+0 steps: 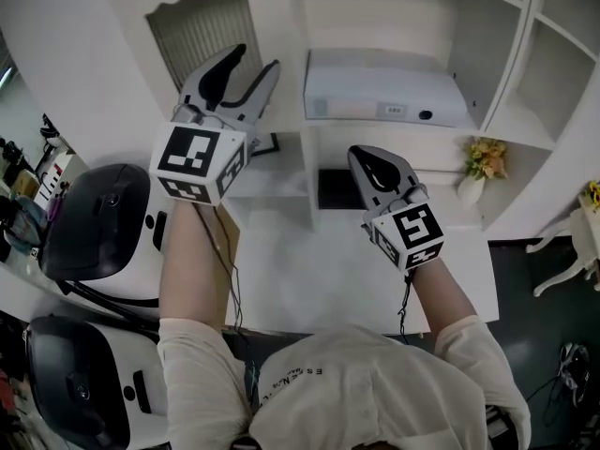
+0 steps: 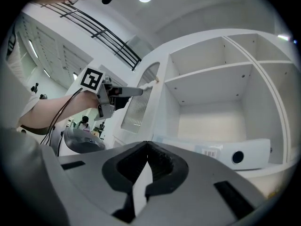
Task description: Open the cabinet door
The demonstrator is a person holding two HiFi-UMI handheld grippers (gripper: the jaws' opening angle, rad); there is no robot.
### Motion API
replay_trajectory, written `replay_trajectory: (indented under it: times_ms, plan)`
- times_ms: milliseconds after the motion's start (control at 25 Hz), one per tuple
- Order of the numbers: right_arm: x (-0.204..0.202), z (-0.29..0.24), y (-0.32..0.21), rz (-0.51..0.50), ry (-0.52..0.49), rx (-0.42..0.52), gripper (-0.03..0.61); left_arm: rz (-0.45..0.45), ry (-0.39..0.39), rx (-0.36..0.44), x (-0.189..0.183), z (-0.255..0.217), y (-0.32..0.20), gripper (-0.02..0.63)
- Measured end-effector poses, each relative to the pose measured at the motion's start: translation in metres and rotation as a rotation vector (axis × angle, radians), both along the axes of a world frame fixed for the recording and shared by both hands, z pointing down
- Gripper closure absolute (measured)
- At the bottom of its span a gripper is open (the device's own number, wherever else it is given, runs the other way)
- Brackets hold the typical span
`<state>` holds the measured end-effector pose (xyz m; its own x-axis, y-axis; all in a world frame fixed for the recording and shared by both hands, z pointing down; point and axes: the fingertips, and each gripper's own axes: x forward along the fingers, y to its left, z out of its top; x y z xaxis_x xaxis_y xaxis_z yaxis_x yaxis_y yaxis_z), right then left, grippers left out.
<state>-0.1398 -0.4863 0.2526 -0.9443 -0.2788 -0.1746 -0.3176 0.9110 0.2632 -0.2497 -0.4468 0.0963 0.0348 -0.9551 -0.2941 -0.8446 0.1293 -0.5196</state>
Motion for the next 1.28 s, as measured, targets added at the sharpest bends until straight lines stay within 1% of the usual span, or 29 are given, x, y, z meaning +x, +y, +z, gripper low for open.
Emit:
replay_trajectory:
  times_ms: [280,440,560,640,760,880,1000,1040,1280]
  plan:
    - [-0.005,-0.009,-0.014,-0.02,-0.009,-0.01,0.563,-0.076,-0.049,0.069,-0.012,-0.074,-0.026,0.43]
    - [-0.005,-0.007,-0.019,-0.027,-0.002,-0.021,0.563,-0.113,-0.068,0.087,-0.017,-0.101,-0.037,0.43]
    - [-0.004,-0.009,-0.023,-0.029,0.002,-0.015,0.563,-0.155,-0.107,0.089,-0.017,-0.118,-0.044,0.43]
    - [-0.002,-0.01,-0.026,-0.026,-0.001,-0.017,0.563,-0.17,-0.117,0.078,-0.018,-0.124,-0.05,0.431]
    - [0.003,-0.009,-0.029,-0.022,-0.008,-0.024,0.563,-0.164,-0.09,0.069,-0.02,-0.128,-0.056,0.437]
    - [0.006,-0.008,-0.033,-0.015,-0.009,-0.027,0.563,-0.193,-0.095,0.085,-0.022,-0.128,-0.06,0.494]
    - [0.011,-0.008,-0.039,-0.003,-0.018,-0.035,0.563,-0.212,-0.101,0.106,-0.023,-0.128,-0.061,0.506]
    - [0.012,-0.008,-0.041,0.0,-0.019,-0.036,0.563,-0.211,-0.101,0.102,-0.022,-0.127,-0.061,0.522]
    - [0.007,-0.009,-0.044,0.0,-0.021,-0.031,0.563,-0.18,-0.12,0.052,-0.022,-0.126,-0.059,0.525]
